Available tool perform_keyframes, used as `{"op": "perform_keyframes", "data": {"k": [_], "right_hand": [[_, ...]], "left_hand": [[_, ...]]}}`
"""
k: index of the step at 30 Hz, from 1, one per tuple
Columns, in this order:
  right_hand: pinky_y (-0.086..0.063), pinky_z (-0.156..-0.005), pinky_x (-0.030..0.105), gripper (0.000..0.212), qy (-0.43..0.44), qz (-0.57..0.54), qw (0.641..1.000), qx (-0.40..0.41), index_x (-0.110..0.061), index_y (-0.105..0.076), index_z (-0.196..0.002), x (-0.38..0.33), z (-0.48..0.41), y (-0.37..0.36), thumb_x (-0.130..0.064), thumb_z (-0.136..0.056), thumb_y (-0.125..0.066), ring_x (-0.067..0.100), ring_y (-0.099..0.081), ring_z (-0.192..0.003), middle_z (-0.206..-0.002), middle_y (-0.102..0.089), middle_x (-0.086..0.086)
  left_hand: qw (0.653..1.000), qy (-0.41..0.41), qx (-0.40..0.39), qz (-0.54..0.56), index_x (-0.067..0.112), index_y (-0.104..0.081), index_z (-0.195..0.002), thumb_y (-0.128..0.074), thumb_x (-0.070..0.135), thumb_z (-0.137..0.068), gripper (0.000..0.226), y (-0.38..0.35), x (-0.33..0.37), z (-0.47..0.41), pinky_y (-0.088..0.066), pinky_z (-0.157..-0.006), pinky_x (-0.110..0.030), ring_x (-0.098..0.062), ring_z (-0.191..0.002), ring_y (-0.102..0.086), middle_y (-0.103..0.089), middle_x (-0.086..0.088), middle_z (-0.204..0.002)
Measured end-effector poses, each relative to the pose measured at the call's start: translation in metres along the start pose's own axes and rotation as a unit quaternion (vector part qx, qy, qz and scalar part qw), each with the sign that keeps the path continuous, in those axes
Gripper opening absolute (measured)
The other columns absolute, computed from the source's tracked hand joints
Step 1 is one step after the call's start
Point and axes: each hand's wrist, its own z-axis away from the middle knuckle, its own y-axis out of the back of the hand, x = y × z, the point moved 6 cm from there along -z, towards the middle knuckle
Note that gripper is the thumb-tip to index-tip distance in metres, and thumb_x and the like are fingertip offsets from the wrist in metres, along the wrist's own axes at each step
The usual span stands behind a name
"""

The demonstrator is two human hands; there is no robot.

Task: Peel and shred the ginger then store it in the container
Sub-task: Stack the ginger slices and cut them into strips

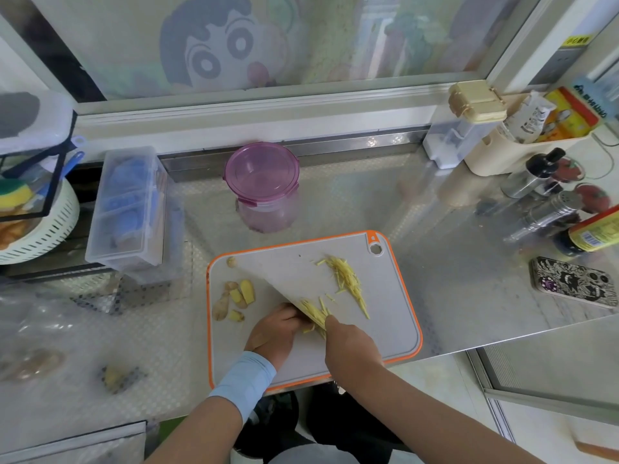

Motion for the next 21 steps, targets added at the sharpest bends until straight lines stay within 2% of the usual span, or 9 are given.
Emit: {"op": "perform_keyframes", "data": {"k": [2,3,6,8,10,12,14,17,21], "right_hand": [[-0.041,-0.062,0.033,0.025,0.0,0.0,1.0,0.003,-0.021,-0.031,-0.098,-0.004,-0.003,0.0,0.0,-0.09,-0.042,0.026,-0.05,-0.072,-0.076,-0.045,0.002],[-0.041,-0.063,0.033,0.025,-0.002,-0.004,1.0,0.003,-0.021,-0.031,-0.098,-0.004,-0.004,-0.001,0.0,-0.09,-0.042,0.027,-0.049,-0.072,-0.076,-0.045,0.002],[-0.043,-0.063,0.032,0.025,-0.004,-0.004,1.0,0.002,-0.022,-0.031,-0.098,-0.003,-0.004,-0.001,0.0,-0.09,-0.042,0.026,-0.05,-0.073,-0.078,-0.046,0.002],[-0.042,-0.062,0.032,0.026,-0.003,-0.004,1.0,0.002,-0.023,-0.031,-0.098,-0.001,-0.003,0.001,-0.001,-0.091,-0.042,0.026,-0.05,-0.072,-0.079,-0.047,0.002],[-0.039,-0.054,0.031,0.027,-0.001,-0.006,1.0,0.002,-0.024,-0.03,-0.098,0.001,0.001,0.001,-0.001,-0.091,-0.041,0.021,-0.048,-0.066,-0.078,-0.047,0.002],[-0.032,-0.047,0.028,0.024,0.001,-0.001,1.0,0.006,-0.021,-0.03,-0.097,0.004,0.006,0.0,0.0,-0.091,-0.04,0.016,-0.042,-0.059,-0.073,-0.045,0.001],[-0.033,-0.046,0.028,0.023,-0.005,0.004,1.0,0.009,-0.021,-0.033,-0.097,0.009,0.011,-0.001,0.001,-0.091,-0.04,0.015,-0.042,-0.058,-0.073,-0.046,0.001],[-0.038,-0.05,0.03,0.025,-0.012,0.003,1.0,0.006,-0.021,-0.034,-0.097,0.013,0.012,-0.003,0.001,-0.089,-0.041,0.017,-0.044,-0.06,-0.075,-0.048,0.002],[-0.034,-0.051,0.029,0.023,-0.005,-0.002,1.0,-0.006,-0.019,-0.032,-0.097,0.005,0.005,-0.003,0.001,-0.09,-0.041,0.022,-0.046,-0.065,-0.076,-0.045,0.003]], "left_hand": [[0.999,0.031,0.002,0.014,0.022,-0.078,-0.093,-0.056,0.028,-0.082,0.025,0.0,-0.001,0.0,-0.033,-0.086,0.0,0.013,-0.101,-0.048,-0.067,0.011,-0.108],[1.0,0.015,0.01,0.008,0.02,-0.078,-0.093,-0.057,0.026,-0.081,0.025,0.0,0.004,0.0,-0.032,-0.086,0.001,0.015,-0.102,-0.047,-0.067,0.01,-0.108],[1.0,0.007,0.003,0.005,0.02,-0.078,-0.093,-0.051,0.034,-0.079,0.034,-0.003,0.0,0.001,-0.031,-0.088,0.001,0.019,-0.103,-0.045,-0.067,0.008,-0.106],[0.999,0.029,0.011,0.017,0.018,-0.078,-0.091,-0.055,0.028,-0.082,0.027,-0.003,-0.004,-0.001,-0.033,-0.086,0.0,0.019,-0.1,-0.049,-0.067,0.009,-0.106],[0.998,0.05,0.013,0.03,0.016,-0.078,-0.089,-0.06,0.011,-0.085,0.019,-0.003,-0.007,-0.002,-0.033,-0.085,0.0,0.019,-0.098,-0.051,-0.068,0.005,-0.105],[1.0,0.011,0.022,0.006,0.017,-0.078,-0.089,-0.053,0.02,-0.085,0.026,-0.002,-0.001,-0.002,-0.031,-0.09,0.002,0.021,-0.102,-0.046,-0.068,0.003,-0.105],[1.0,-0.018,0.024,-0.004,0.017,-0.079,-0.088,-0.047,0.027,-0.082,0.034,0.0,0.003,0.0,-0.029,-0.092,0.003,0.013,-0.103,-0.047,-0.069,0.001,-0.102],[0.998,-0.056,0.025,-0.026,0.016,-0.079,-0.086,-0.048,0.023,-0.08,0.032,0.001,0.009,0.002,-0.028,-0.094,0.003,0.001,-0.101,-0.052,-0.07,0.0,-0.099],[0.994,-0.092,0.017,-0.047,0.02,-0.079,-0.09,-0.052,0.021,-0.08,0.029,-0.001,0.008,0.002,-0.036,-0.093,-0.004,-0.005,-0.101,-0.056,-0.069,0.004,-0.101]]}}
